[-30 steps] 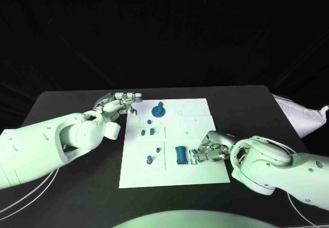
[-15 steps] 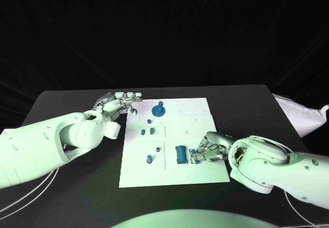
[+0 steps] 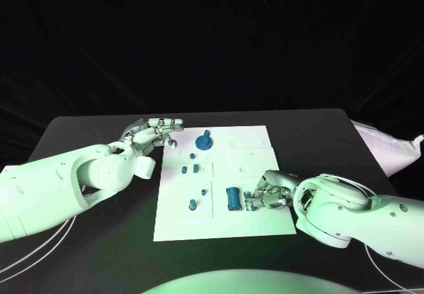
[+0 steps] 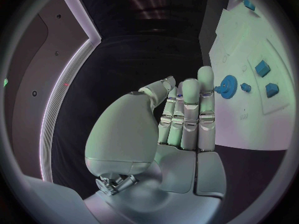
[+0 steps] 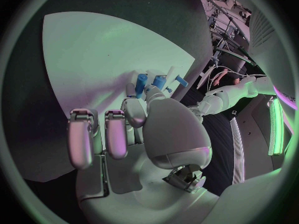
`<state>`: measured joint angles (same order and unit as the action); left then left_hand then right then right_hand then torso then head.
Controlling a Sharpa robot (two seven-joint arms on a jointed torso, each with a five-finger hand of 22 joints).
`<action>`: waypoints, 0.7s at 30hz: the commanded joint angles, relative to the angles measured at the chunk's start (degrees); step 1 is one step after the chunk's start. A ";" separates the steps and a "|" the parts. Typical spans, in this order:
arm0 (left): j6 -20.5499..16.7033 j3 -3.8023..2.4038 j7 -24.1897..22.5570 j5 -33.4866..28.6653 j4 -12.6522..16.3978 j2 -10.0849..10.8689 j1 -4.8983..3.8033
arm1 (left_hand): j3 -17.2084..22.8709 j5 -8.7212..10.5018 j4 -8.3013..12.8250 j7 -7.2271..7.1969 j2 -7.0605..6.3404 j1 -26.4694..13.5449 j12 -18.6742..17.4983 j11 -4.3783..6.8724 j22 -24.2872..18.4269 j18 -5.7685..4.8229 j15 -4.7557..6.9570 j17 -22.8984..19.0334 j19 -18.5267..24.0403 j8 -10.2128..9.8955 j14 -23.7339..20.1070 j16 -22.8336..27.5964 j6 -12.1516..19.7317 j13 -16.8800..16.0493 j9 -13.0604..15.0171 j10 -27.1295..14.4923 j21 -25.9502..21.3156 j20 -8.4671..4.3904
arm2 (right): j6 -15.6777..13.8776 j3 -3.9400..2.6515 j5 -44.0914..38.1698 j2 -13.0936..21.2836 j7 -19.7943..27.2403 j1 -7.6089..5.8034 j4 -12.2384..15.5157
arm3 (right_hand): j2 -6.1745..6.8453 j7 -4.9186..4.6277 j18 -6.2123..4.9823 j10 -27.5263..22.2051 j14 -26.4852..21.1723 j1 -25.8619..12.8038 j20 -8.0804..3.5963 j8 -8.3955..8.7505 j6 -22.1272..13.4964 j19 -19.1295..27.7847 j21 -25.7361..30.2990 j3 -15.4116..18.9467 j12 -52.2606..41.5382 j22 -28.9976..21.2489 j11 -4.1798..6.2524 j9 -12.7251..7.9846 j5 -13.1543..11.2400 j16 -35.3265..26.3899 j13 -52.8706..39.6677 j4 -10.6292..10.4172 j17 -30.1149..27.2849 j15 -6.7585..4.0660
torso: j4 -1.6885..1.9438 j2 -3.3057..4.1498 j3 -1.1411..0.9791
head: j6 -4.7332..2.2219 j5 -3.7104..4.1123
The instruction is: Assemble the parts on the task board
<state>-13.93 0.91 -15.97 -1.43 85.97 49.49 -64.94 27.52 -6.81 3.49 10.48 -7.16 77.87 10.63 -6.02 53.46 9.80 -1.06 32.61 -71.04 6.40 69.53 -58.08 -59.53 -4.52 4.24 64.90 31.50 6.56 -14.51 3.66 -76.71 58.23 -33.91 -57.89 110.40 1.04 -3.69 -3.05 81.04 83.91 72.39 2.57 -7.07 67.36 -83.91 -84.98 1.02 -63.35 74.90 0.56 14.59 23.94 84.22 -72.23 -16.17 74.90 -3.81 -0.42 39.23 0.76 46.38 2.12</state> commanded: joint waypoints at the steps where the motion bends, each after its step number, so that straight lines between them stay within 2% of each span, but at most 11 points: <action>1: 1.13 -0.04 -0.08 -0.20 0.11 -0.10 -0.02 | -0.11 -0.28 0.12 0.00 0.34 0.01 0.11 -0.08 -0.06 0.65 0.06 -0.08 0.18 0.26 -0.23 0.32 0.38 0.03 -0.07 -0.34 -0.18 0.01 | 0.44 0.01 -0.93 -0.17 -0.14 0.07 0.06 | 0.03 -0.11 0.94 0.48 4.37 -1.07 -0.30 -0.30 0.43 -0.62 -0.17 0.82 -0.11 7.51 0.01 0.17 -1.77 -0.29 -0.11 -0.30 6.52 -0.37 | 0.00 0.01 -0.01 | -0.03 -0.07; 9: 1.18 -0.04 -0.01 -0.20 0.09 -0.08 -0.02 | -0.11 -0.28 0.12 0.00 0.34 0.01 0.11 -0.08 -0.06 0.65 0.06 -0.08 0.18 0.26 -0.23 0.32 0.38 0.03 -0.07 -0.34 -0.18 0.01 | -0.11 0.01 -1.36 -0.34 0.02 0.09 0.24 | -1.13 0.04 0.95 0.78 4.42 -3.84 -0.33 -0.57 0.70 -0.66 -0.17 3.05 -0.68 7.56 0.10 0.59 -3.97 -0.21 -0.65 -0.47 6.69 -0.44 | -0.03 0.01 -0.02 | -0.03 -0.12; 15: 1.22 -0.04 0.03 -0.20 0.07 -0.09 -0.02 | -0.11 -0.28 0.12 0.00 0.34 0.01 0.11 -0.08 -0.06 0.65 0.06 -0.08 0.18 0.26 -0.23 0.32 0.38 0.03 -0.07 -0.34 -0.18 0.01 | -0.62 0.01 -1.77 -0.17 0.20 0.11 0.52 | -1.95 0.17 0.94 0.89 4.44 -6.96 -0.40 -0.83 0.74 -0.66 -0.14 5.90 -0.80 7.55 0.19 1.05 -8.95 -0.20 -0.92 -0.45 6.74 -0.52 | -0.03 0.02 -0.04 | -0.05 -0.04; 21: 1.23 -0.04 0.10 -0.20 0.00 -0.09 -0.02 | -0.11 -0.28 0.12 0.00 0.34 0.01 0.11 -0.08 -0.06 0.65 0.06 -0.08 0.18 0.26 -0.23 0.32 0.38 0.03 -0.07 -0.34 -0.18 0.01 | 0.16 0.01 -2.64 1.02 1.17 0.11 1.03 | -0.43 0.14 0.93 0.79 4.41 -5.10 -0.41 -0.95 0.48 -0.62 -0.08 7.92 -0.59 7.51 0.16 1.44 -13.10 -0.34 -0.98 0.24 6.60 -0.51 | -0.01 0.01 -0.08 | -0.12 -0.07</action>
<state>-13.79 0.91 -15.75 -1.43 85.92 49.49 -64.94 27.52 -6.81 3.49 10.48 -7.16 77.87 10.63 -6.02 53.46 9.80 -1.07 32.61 -71.04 6.40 69.52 -58.08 -59.53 -4.52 4.24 64.90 31.50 6.56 -14.85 3.68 -77.93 59.05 -33.89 -57.85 111.26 0.15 -3.56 -3.05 81.68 84.13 67.09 2.58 -7.74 67.88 -83.90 -84.98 8.68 -64.09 74.94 0.77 15.96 11.17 84.22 -73.23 -15.90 74.94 -4.02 -0.44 39.23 0.70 46.30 2.09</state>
